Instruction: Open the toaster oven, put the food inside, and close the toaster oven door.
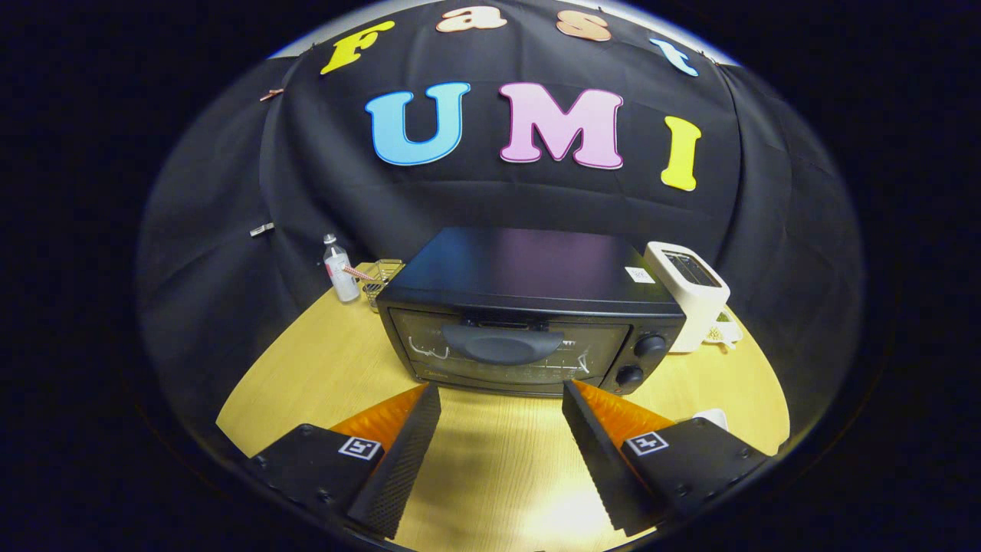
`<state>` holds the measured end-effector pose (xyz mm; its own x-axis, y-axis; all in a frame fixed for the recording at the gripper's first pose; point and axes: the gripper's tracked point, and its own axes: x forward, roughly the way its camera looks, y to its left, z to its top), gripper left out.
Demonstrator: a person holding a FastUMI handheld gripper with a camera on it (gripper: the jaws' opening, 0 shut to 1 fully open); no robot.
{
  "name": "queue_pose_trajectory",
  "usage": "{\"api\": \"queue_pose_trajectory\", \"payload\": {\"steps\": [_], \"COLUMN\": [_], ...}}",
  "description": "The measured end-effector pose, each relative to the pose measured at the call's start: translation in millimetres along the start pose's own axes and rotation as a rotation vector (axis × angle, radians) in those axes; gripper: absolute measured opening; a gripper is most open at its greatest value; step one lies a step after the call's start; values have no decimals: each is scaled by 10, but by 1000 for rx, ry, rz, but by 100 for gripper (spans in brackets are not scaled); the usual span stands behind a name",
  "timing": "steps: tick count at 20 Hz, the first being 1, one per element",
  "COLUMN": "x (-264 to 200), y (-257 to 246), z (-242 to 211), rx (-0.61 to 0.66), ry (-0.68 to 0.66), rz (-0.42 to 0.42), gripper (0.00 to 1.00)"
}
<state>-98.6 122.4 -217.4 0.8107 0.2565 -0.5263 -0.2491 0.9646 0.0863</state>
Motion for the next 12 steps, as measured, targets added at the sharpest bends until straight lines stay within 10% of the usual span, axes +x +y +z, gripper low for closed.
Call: {"api": "queue_pose_trajectory", "payload": {"steps": [12], "x": [-611], "y": [-341], "z": [923], "rx": [23], "ry": [-230], "rz": [-40], "gripper": [99]}}
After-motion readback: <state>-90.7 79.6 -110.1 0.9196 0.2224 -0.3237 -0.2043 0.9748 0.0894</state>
